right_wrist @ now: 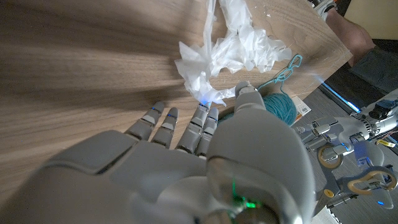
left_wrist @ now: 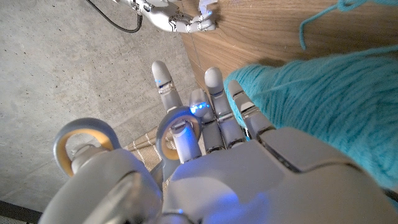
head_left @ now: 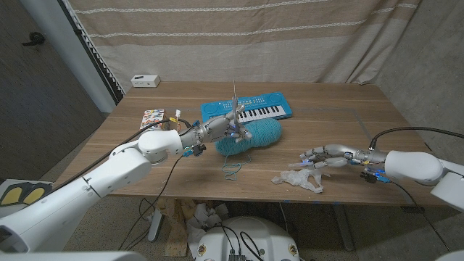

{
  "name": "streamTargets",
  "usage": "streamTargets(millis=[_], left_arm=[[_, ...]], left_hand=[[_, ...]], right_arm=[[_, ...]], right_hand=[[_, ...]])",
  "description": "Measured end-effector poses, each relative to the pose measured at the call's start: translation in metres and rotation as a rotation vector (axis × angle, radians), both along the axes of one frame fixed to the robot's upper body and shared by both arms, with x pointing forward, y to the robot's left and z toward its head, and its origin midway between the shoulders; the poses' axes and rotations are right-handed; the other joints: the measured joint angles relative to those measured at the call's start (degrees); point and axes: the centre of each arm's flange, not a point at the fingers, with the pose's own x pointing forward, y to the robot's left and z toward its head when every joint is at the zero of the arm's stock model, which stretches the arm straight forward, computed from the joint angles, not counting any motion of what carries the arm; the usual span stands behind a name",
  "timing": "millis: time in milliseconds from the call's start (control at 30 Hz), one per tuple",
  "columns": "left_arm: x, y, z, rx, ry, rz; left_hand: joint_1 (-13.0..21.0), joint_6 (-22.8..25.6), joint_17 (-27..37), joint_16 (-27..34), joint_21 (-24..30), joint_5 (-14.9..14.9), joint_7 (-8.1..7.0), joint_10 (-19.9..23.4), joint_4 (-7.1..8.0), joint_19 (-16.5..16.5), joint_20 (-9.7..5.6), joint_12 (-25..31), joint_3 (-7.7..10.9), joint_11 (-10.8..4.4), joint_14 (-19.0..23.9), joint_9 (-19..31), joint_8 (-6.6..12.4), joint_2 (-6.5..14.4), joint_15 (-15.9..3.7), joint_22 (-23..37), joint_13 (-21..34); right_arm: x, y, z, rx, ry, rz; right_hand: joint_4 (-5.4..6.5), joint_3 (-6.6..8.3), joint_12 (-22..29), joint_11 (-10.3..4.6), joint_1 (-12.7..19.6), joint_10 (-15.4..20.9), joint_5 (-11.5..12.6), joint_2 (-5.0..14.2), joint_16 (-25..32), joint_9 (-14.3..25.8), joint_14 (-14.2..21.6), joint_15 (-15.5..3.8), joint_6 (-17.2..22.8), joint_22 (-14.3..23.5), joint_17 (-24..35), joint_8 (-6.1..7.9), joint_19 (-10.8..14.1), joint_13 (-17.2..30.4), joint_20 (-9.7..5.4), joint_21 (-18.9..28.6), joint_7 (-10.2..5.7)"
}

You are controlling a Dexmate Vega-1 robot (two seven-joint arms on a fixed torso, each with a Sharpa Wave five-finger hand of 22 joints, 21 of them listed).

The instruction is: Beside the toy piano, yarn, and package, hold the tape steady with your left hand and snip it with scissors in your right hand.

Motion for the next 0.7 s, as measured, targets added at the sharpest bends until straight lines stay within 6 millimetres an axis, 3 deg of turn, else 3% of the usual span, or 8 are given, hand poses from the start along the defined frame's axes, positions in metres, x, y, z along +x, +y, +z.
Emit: streamTargets(millis=[533, 700], left_arm=[[-0.001, 0.002, 0.000, 0.004, -0.002, 0.003], [-0.001, 0.002, 0.000, 0.004, -0.004, 0.001]], left_hand=[[-0.1, 0.0, -0.1, 0.2, 0.0, 0.2, 0.00, 0.0, 0.00, 0.0, 0.00, 0.0, 0.00, -0.01, 0.0, 0.0, 0.00, -0.1, 0.00, 0.0, 0.0], [-0.1, 0.0, 0.2, 0.2, 0.0, 0.2, 0.00, 0.2, 0.00, 0.0, 0.00, -0.1, 0.00, 0.22, 0.0, 0.0, 0.00, -0.1, 0.00, 0.0, 0.0]], right_arm=[[0.002, -0.001, -0.005, 0.055, 0.070, 0.016], [0.006, -0.004, -0.012, 0.032, 0.108, 0.014]], right_hand=[[-0.22, 0.22, -0.4, 0.01, 0.6, -0.6, 0.0, 0.01, 0.0, 0.0, -0.3, 0.12, 0.0, -0.1, 0.0, -0.13, 0.1, -0.1, -1.56, -0.3, 0.18], [0.80, -0.81, -0.4, 0.11, -0.4, -0.1, 0.0, -0.30, 0.4, 0.0, 0.2, 0.12, 1.0, -0.1, 0.0, 0.22, -0.4, -0.2, -2.80, -0.3, -0.29]])
